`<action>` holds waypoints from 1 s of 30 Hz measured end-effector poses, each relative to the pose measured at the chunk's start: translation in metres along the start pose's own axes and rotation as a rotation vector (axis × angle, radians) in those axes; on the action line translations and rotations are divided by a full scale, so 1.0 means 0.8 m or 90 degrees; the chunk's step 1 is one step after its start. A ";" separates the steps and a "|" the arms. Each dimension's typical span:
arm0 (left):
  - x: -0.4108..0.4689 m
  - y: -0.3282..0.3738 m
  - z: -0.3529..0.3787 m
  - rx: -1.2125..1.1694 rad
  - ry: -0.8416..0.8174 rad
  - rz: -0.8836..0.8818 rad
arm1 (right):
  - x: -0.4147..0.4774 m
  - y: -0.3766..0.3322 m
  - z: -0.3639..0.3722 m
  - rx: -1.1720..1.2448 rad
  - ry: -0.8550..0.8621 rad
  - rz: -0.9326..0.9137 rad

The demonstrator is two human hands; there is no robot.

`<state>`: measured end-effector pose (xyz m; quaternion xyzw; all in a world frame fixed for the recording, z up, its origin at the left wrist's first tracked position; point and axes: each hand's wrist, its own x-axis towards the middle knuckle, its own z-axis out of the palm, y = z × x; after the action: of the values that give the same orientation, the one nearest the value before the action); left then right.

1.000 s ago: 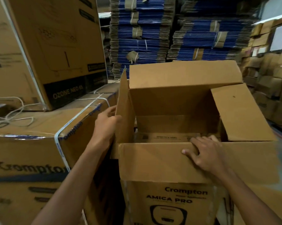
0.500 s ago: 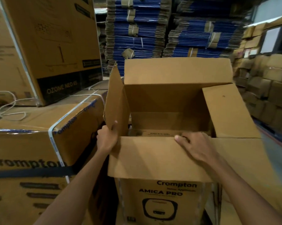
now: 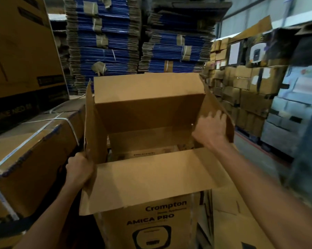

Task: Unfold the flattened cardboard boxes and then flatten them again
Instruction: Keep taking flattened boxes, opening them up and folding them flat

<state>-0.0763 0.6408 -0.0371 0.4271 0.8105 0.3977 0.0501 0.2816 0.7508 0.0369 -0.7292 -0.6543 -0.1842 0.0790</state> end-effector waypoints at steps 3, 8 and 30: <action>-0.001 0.003 0.000 -0.008 -0.009 -0.004 | 0.018 0.049 0.018 0.002 -0.014 0.060; -0.007 0.009 -0.003 -0.005 -0.020 0.003 | 0.023 0.090 0.074 0.104 -0.076 0.105; -0.025 0.110 0.025 -0.065 -0.045 0.037 | -0.213 -0.055 0.023 0.771 -0.202 -0.068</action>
<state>0.0021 0.6660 0.0047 0.4608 0.7741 0.4247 0.0890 0.2287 0.6059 -0.0491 -0.5399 -0.6820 0.3256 0.3706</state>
